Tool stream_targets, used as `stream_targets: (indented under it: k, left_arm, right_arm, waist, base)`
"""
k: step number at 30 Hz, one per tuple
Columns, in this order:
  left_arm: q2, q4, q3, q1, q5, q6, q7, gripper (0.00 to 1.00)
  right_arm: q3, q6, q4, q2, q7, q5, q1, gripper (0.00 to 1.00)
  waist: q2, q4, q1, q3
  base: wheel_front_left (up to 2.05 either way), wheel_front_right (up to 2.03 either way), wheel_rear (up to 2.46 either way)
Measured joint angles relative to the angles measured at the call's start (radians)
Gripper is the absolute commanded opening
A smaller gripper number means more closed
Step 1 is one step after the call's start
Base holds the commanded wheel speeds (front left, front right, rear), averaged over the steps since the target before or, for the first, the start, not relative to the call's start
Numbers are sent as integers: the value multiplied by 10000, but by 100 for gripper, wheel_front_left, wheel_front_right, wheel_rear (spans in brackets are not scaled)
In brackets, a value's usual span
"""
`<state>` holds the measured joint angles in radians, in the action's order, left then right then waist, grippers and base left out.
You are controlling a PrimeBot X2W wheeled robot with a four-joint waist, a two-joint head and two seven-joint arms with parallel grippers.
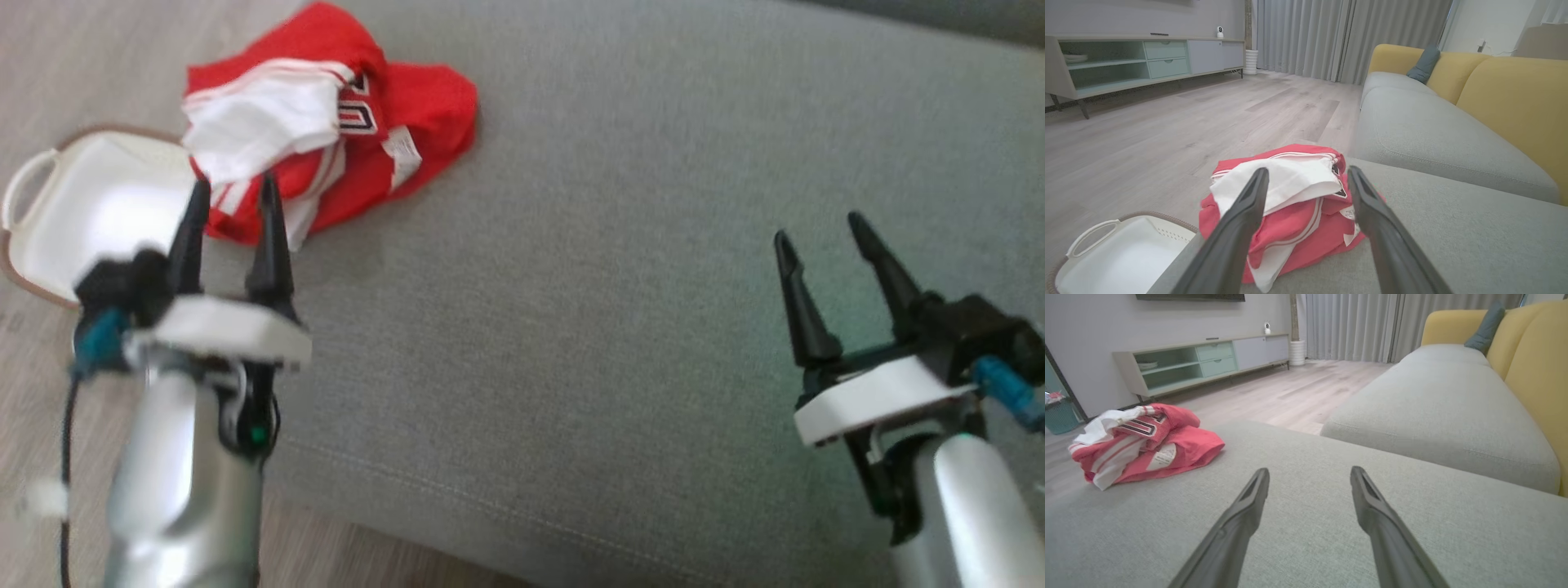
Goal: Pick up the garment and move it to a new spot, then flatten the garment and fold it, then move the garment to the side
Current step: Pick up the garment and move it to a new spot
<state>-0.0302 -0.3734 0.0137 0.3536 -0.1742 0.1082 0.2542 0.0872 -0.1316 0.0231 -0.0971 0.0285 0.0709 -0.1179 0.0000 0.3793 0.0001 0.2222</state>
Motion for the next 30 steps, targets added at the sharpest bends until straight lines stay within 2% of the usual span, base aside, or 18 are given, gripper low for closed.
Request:
stream_targets:
  k: [7,13,21,25,26,27,30]
  left_arm:
    - [-109,-2077,54,2242,-453,127,17,100]
    - [-723,-4730,-61,4010,-849,161,-449,100]
    - [-1097,-6633,-477,5434,-1060,228,-1406,100]
    - [-1204,-7007,-713,5653,-1290,228,-1570,100]
    - [-1229,-7083,-759,5719,-1350,228,-1572,64]
    - [-1262,-7152,-826,5785,-1402,228,-1570,0]
    - [-1329,-7264,-1047,5941,-1544,228,-1453,0]
  right_arm:
    - [-17,0,443,-318,334,-23,-499,100]
    - [59,0,550,-416,426,-107,-593,100]
    - [59,0,619,-466,525,-105,-598,100]
    - [81,0,627,-468,571,-104,-598,100]
    - [81,0,640,-472,606,-104,-598,100]
    - [81,0,642,-472,608,-104,-598,100]
    - [77,0,648,-472,606,-102,-597,100]
  waist:
    - [0,-216,3,1143]
    - [0,-453,3,1848]
    - [0,-474,0,2029]
    - [0,-499,0,2019]
    - [0,-507,0,2017]
    - [0,-515,0,2011]
    - [0,-540,0,1988]
  base:
    - [0,0,0]
    - [0,0,0]
    - [0,0,0]
    - [0,0,0]
    - [0,0,0]
    - [0,0,0]
    - [0,0,0]
